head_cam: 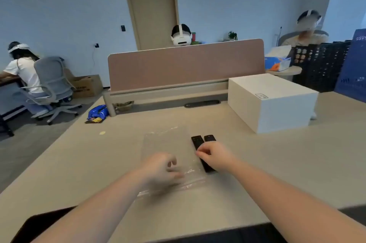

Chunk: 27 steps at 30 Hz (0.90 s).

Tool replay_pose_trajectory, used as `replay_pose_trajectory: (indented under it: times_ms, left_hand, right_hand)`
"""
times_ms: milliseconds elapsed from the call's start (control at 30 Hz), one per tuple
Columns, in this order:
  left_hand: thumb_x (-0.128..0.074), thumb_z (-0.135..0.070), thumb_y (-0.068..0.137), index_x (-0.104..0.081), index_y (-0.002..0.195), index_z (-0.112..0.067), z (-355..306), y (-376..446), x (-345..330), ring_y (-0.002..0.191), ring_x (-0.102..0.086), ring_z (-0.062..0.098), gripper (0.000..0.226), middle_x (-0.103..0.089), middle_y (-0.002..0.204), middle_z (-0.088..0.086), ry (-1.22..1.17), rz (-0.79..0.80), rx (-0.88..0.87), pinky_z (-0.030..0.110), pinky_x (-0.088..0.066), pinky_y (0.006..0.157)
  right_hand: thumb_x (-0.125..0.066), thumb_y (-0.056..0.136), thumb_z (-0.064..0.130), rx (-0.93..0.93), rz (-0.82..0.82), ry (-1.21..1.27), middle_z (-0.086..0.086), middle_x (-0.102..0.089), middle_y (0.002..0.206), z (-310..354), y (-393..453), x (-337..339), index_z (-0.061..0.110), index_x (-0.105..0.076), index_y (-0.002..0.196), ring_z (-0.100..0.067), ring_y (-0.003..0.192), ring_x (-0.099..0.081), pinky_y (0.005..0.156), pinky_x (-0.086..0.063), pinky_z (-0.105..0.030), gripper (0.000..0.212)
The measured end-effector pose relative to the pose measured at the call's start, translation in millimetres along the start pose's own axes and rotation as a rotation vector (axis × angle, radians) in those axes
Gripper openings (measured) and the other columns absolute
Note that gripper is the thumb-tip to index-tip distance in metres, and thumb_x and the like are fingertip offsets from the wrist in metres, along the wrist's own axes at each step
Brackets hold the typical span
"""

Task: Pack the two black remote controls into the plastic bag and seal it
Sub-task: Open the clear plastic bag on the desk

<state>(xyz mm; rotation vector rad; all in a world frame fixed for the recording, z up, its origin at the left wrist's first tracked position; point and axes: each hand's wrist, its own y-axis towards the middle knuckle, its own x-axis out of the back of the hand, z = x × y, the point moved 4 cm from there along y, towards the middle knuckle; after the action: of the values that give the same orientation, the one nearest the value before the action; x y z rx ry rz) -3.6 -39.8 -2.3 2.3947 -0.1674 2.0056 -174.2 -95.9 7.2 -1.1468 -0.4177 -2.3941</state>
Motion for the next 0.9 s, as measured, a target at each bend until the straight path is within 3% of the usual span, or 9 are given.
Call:
replay_pose_trajectory:
  times_ms: [133, 300, 367, 467, 600, 767, 833, 900]
  left_hand:
    - [-0.073, -0.058, 0.065, -0.057, 0.102, -0.019, -0.6, -17.0, -15.9, 0.093, -0.059, 0.021, 0.056, -0.064, 0.105, 0.002, -0.025, 0.073, 0.004, 0.034, -0.049, 0.083]
    - [-0.064, -0.043, 0.082, -0.065, 0.096, -0.019, 1.3, -20.7, -20.8, 0.09, -0.061, 0.022, 0.028, -0.066, 0.1, 0.004, -0.022, -0.046, -0.059, 0.029, -0.047, 0.078]
    - [-0.059, -0.038, 0.087, -0.068, 0.095, -0.019, 1.4, -20.2, -21.7, 0.093, -0.061, 0.024, 0.022, -0.067, 0.1, 0.004, -0.004, -0.063, -0.069, 0.032, -0.049, 0.08]
    - [-0.054, -0.036, 0.089, -0.069, 0.095, -0.02, 4.4, -19.9, -23.1, 0.094, -0.061, 0.025, 0.023, -0.068, 0.1, 0.004, 0.042, -0.095, -0.056, 0.033, -0.048, 0.078]
    - [-0.046, -0.057, 0.079, -0.062, 0.099, -0.025, 1.4, -28.4, -22.5, 0.091, -0.061, 0.021, 0.041, -0.066, 0.098, -0.003, 0.101, -0.15, -0.15, 0.033, -0.05, 0.076]
    - [-0.042, -0.05, 0.083, -0.059, 0.073, -0.022, 0.6, -41.3, -27.5, 0.069, -0.063, 0.02, 0.034, -0.064, 0.076, -0.004, 0.257, -0.238, -0.384, 0.026, -0.049, 0.054]
    - [-0.042, -0.044, 0.086, -0.058, 0.069, -0.021, 4.3, -42.9, -30.8, 0.064, -0.062, 0.02, 0.033, -0.064, 0.072, -0.005, 0.318, -0.215, -0.422, 0.024, -0.049, 0.048]
    - [-0.039, -0.036, 0.087, -0.058, 0.07, -0.02, 8.3, -42.2, -32.7, 0.065, -0.063, 0.022, 0.031, -0.064, 0.073, -0.003, 0.369, -0.179, -0.444, 0.024, -0.05, 0.047]
  right_hand:
    - [-0.059, 0.088, 0.031, -0.025, -0.016, 0.02, 0.001, -0.061, 0.076, -3.1, -13.2, -15.8, 0.012, -0.067, 0.081, -0.016, 0.076, -0.053, 0.073, -0.047, -0.031, 0.022]
    - [-0.059, 0.089, 0.03, -0.031, -0.011, 0.042, 0.012, -0.046, 0.061, 0.7, -15.6, -23.9, 0.022, -0.053, 0.064, -0.014, 0.073, -0.05, 0.068, -0.037, -0.023, 0.027]
    - [-0.058, 0.089, 0.03, -0.048, -0.012, 0.065, 0.011, -0.046, 0.059, 2.0, -15.8, -26.8, 0.021, -0.051, 0.059, -0.015, 0.071, -0.05, 0.067, -0.037, -0.024, 0.031]
    - [-0.058, 0.088, 0.033, -0.085, -0.052, 0.167, 0.008, -0.045, 0.056, 1.0, -17.4, -28.7, 0.015, -0.057, 0.068, -0.016, 0.062, -0.048, 0.063, -0.041, -0.026, 0.027]
    - [-0.059, 0.088, 0.033, -0.118, -0.089, 0.224, 0.007, -0.045, 0.053, -2.4, -25.2, -35.6, 0.019, -0.051, 0.055, -0.008, 0.049, -0.046, 0.056, -0.042, -0.024, 0.037]
    - [-0.056, 0.091, 0.03, -0.18, 0.044, 0.354, 0.001, -0.059, 0.055, -6.7, -37.4, -44.3, 0.017, -0.054, 0.06, -0.008, 0.046, -0.053, 0.046, -0.047, -0.016, 0.034]
    - [-0.057, 0.091, 0.028, -0.192, 0.062, 0.409, -0.002, -0.064, 0.06, -6.3, -38.3, -43.6, 0.015, -0.06, 0.064, -0.01, 0.051, -0.056, 0.052, -0.051, -0.019, 0.031]
    - [-0.059, 0.09, 0.026, -0.176, 0.041, 0.411, -0.009, -0.07, 0.07, -7.0, -36.4, -42.0, 0.015, -0.062, 0.063, -0.013, 0.061, -0.06, 0.067, -0.055, -0.028, 0.03]
